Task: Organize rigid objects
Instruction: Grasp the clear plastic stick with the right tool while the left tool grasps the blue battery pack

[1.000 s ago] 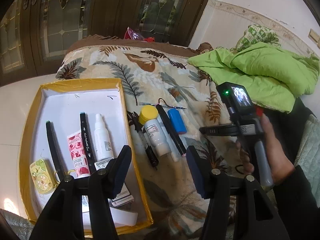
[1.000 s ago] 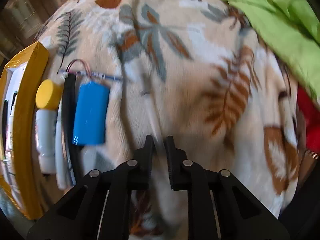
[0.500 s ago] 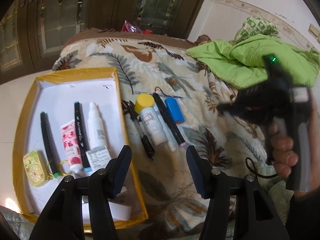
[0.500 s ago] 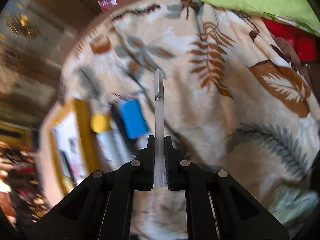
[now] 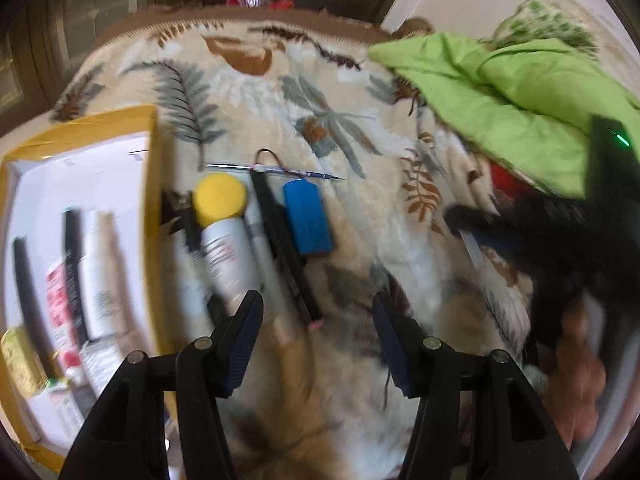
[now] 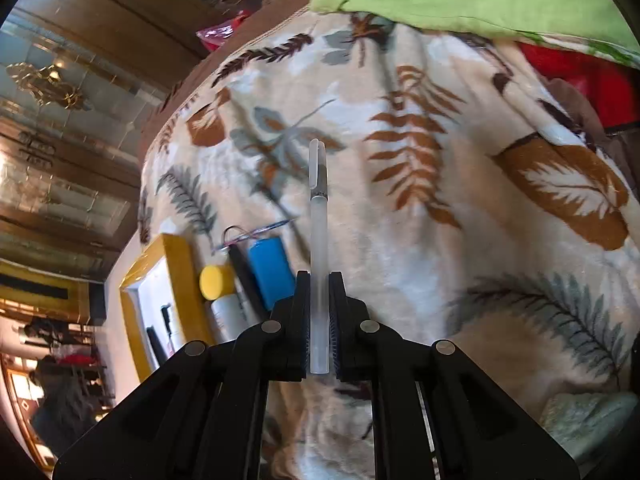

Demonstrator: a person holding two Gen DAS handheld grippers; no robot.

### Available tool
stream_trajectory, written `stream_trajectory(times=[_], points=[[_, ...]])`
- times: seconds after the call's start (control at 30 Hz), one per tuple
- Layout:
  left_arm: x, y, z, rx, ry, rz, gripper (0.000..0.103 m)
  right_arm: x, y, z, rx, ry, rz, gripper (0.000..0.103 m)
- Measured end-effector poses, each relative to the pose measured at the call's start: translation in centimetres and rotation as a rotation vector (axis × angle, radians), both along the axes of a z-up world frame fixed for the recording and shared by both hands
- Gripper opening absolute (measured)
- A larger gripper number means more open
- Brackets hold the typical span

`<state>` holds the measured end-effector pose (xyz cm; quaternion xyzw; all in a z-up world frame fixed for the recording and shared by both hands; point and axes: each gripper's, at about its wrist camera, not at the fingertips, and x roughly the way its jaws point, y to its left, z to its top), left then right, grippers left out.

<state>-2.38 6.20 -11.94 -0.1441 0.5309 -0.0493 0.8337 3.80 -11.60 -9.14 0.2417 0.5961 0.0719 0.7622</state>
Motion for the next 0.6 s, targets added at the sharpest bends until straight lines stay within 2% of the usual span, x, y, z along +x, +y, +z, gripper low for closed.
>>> stream_trajectory(times=[0.13, 0.33, 0.43, 0.5, 0.6], points=[[3.5, -1.0, -1.5, 0.021, 0.063, 0.009, 0.057, 0.2, -0.8, -0.5, 0.022, 0.012, -0.008, 0.008], [6.9, -0.6, -2.8, -0.013, 0.133, 0.066, 0.056, 0.5, -0.7, -1.0, 0.027, 0.018, 0.009, 0.008], [8.2, -0.7, -3.6, -0.026, 0.173, 0.067, 0.052, 0.5, -0.7, -0.9, 0.031, 0.014, 0.012, 0.008], [8.8, -1.1, -4.0, 0.004, 0.186, 0.062, 0.051, 0.5, -0.7, -1.0, 0.035, 0.017, 0.013, 0.008], [9.2, -1.3, -4.9, 0.061, 0.213, 0.066, 0.044, 0.5, -0.8, -1.0, 0.038, 0.018, 0.013, 0.008]])
